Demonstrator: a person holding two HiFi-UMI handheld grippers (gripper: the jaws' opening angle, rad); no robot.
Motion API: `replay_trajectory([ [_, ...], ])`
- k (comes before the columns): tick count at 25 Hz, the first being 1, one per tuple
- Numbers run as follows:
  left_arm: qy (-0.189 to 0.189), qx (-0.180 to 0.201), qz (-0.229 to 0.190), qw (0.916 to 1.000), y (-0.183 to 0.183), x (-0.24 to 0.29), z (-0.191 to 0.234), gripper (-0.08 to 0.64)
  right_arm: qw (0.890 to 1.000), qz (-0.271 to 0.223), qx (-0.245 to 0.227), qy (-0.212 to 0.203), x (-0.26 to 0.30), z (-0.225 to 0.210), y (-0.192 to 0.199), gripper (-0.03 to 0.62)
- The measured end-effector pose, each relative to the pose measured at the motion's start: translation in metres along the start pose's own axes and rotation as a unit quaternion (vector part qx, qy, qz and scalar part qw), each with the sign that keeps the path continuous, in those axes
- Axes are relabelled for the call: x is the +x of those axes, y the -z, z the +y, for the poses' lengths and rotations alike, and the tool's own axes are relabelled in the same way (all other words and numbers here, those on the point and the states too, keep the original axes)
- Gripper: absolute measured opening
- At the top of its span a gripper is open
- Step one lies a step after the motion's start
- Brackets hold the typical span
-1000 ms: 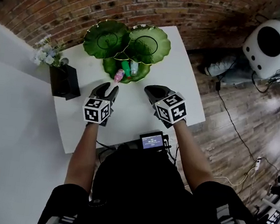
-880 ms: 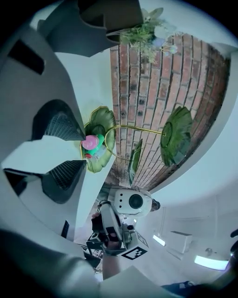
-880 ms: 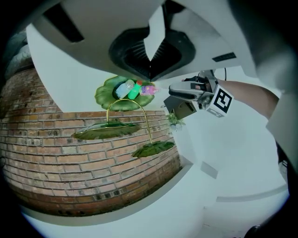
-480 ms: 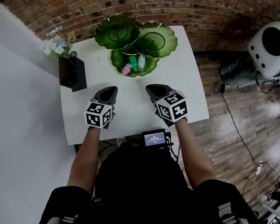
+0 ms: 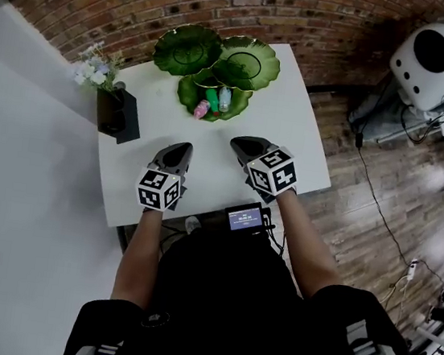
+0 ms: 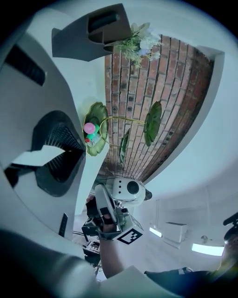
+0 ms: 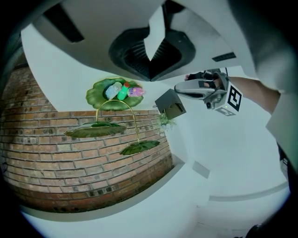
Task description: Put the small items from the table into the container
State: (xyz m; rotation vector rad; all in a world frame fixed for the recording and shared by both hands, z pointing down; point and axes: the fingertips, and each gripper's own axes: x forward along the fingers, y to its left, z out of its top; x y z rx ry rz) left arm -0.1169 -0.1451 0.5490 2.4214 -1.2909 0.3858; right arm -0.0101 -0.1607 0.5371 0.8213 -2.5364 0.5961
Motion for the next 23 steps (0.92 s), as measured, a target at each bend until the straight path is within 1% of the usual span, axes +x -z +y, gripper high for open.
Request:
replay_trajectory([
  [10,0.029,-0.002,-0.006,0.9996,-0.002,0.001,-0.017,0.011,1.000,-0.007,0.004,0.005,-0.010,-0.003,0.000,0.015],
  [23,0.039,0.013,0.000,0.9991,0.000,0.000,-0.020,0.011,1.000,-0.010,0.005,0.011,-0.013,-0.003,0.002,0.015],
])
